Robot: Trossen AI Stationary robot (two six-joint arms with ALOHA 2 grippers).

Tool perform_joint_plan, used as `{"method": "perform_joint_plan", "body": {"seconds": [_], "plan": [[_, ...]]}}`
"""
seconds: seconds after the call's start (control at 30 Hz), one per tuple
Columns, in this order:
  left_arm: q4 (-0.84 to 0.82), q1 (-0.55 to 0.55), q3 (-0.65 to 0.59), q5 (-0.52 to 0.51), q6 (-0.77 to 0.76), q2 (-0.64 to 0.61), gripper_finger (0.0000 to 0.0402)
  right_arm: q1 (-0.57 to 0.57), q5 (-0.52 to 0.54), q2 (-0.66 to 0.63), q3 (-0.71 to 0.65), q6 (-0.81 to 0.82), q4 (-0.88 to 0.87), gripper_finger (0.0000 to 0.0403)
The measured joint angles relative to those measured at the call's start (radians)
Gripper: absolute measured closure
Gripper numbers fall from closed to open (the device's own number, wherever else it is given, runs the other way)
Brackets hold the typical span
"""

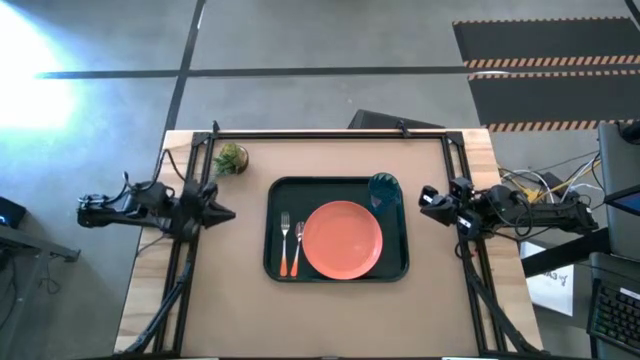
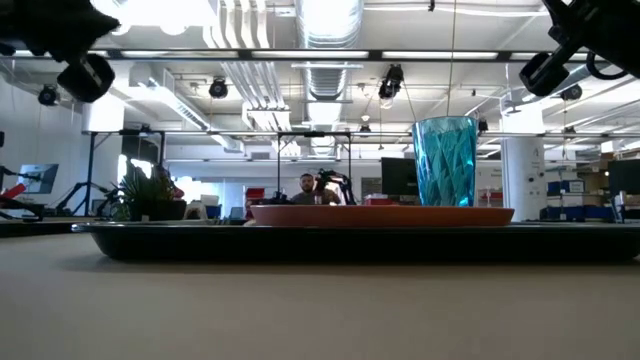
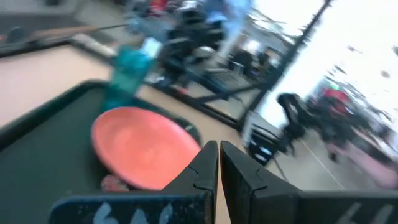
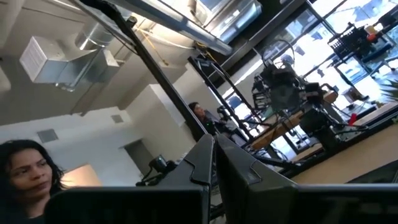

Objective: Pick and place plate/cup/fork/spoon on tray
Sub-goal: Return to Home Position

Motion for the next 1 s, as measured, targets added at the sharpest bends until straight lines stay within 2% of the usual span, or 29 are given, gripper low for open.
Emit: {"method": "perform_joint_plan", "body": {"seconds": [0.1, 0.23, 0.4, 0.6, 0.73, 0.87, 1.0], "plan": [[0.081, 0.000, 0.000, 0.108, 0.122, -0.004, 0.0402, 0.000, 0.000, 0.001, 0.000, 0.005, 0.000, 0.0394], [0.162, -0.001, 0.000, 0.167, 0.306, -0.028, 0.0402, 0.000, 0.000, 0.001, 0.000, 0.006, 0.000, 0.0394], [0.156, -0.001, -0.030, 0.160, 0.414, -0.037, 0.0402, 0.000, 0.000, 0.001, 0.000, -0.030, 0.000, 0.0394], [0.339, 0.000, -0.202, 0.028, 0.438, -0.037, 0.0402, 0.000, 0.000, 0.001, 0.000, -0.031, 0.000, 0.0394], [0.544, 0.000, -0.325, 0.028, 0.446, -0.038, 0.0402, 0.000, 0.000, 0.001, 0.000, -0.031, 0.000, 0.0394], [0.573, 0.000, -0.323, 0.038, 0.505, -0.032, 0.0402, 0.000, 0.000, 0.001, 0.000, -0.033, 0.000, 0.0394], [0.585, 0.000, -0.325, 0.143, 0.583, -0.037, 0.0402, 0.000, -0.005, 0.001, 0.000, -0.036, 0.000, 0.0394]]}}
